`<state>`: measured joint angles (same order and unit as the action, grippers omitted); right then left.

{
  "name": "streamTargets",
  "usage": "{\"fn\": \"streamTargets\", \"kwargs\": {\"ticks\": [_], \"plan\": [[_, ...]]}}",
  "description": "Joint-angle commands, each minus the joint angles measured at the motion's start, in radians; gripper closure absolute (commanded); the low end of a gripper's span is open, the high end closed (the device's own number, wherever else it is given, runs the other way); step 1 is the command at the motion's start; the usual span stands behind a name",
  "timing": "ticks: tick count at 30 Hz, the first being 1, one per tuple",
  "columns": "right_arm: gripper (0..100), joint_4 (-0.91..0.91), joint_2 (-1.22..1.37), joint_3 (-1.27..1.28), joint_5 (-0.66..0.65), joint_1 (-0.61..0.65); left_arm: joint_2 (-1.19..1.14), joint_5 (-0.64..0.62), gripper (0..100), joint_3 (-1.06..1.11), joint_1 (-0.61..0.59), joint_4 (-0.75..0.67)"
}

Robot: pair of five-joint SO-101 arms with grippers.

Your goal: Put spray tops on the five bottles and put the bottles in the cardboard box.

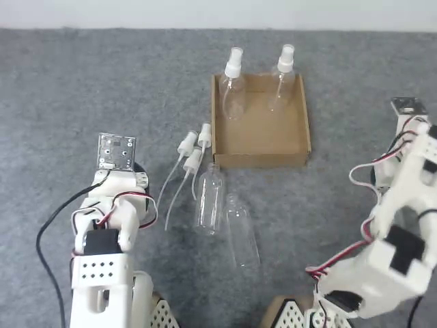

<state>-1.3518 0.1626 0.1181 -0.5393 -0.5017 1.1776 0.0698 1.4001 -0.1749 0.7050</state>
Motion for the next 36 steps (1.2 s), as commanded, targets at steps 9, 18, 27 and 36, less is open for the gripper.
{"fn": "streamTargets", "kwargs": {"ticks": [9,18,27,36], "plan": [[73.4,-0.058,0.147,-0.138,-0.061,-0.028,0.014,0.0,99,-0.007,0.002,-0.002],[73.9,-0.016,0.22,-0.141,-0.063,-0.028,0.014,0.0,99,-0.007,0.002,-0.002],[99.7,-0.041,0.217,-0.224,-0.064,-0.025,0.014,-0.002,99,-0.007,0.002,-0.002],[99.3,-0.156,0.038,-0.195,-0.114,0.104,-0.152,0.003,99,-0.196,0.002,0.118]]}}
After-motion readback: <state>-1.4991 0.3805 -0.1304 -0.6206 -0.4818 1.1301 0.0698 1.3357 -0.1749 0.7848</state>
